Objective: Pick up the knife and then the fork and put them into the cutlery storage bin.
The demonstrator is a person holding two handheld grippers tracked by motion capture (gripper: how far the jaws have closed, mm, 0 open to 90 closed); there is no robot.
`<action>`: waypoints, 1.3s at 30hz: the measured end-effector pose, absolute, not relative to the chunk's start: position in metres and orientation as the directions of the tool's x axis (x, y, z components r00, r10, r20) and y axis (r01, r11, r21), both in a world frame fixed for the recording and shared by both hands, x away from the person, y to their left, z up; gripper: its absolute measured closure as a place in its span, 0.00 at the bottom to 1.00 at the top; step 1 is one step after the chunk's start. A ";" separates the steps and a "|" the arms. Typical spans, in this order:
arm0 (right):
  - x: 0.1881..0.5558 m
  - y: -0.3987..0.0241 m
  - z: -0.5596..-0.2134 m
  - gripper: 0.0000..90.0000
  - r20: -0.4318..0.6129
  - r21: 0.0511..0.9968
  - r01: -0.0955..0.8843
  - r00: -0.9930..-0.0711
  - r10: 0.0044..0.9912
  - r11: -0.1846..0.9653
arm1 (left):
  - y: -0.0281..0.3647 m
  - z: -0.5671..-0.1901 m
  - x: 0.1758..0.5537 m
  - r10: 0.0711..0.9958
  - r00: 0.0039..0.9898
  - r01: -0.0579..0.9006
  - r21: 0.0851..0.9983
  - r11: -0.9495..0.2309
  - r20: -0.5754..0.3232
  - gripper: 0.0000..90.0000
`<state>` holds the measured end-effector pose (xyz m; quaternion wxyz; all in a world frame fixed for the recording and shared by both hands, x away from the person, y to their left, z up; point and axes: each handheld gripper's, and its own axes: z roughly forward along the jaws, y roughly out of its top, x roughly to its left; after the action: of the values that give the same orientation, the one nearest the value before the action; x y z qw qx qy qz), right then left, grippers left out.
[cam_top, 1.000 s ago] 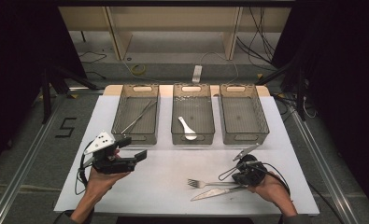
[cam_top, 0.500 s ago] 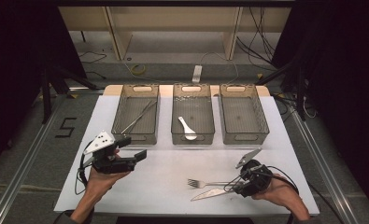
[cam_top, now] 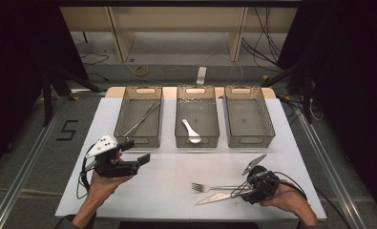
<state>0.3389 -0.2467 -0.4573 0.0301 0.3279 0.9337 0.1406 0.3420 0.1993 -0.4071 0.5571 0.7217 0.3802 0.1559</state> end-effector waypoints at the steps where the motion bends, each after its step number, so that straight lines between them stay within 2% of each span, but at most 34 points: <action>1: 0.338 -0.246 -0.457 0.46 0.035 0.274 0.606 -0.783 0.622 0.747 | 0.199 -0.407 0.342 0.722 0.662 0.375 0.923 -0.090 -0.199 0.17; 10: 0.329 -0.238 -0.456 0.59 -0.003 0.233 0.563 -0.815 0.579 0.793 | 0.199 -0.407 0.342 0.721 0.664 0.374 0.923 -0.092 -0.197 0.17; 25: 0.325 -0.225 -0.455 0.67 -0.061 0.173 0.474 -0.870 0.489 0.864 | 0.198 -0.407 0.342 0.722 0.664 0.373 0.923 -0.094 -0.195 0.17; 39: 0.322 -0.218 -0.454 0.76 -0.077 0.140 0.448 -0.884 0.461 0.883 | 0.198 -0.407 0.342 0.723 0.663 0.375 0.922 -0.097 -0.194 0.17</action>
<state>0.3219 -0.2176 -0.4538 0.0540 0.2345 0.9688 0.0591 0.3423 0.1982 -0.4075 0.5546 0.7239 0.3792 0.1568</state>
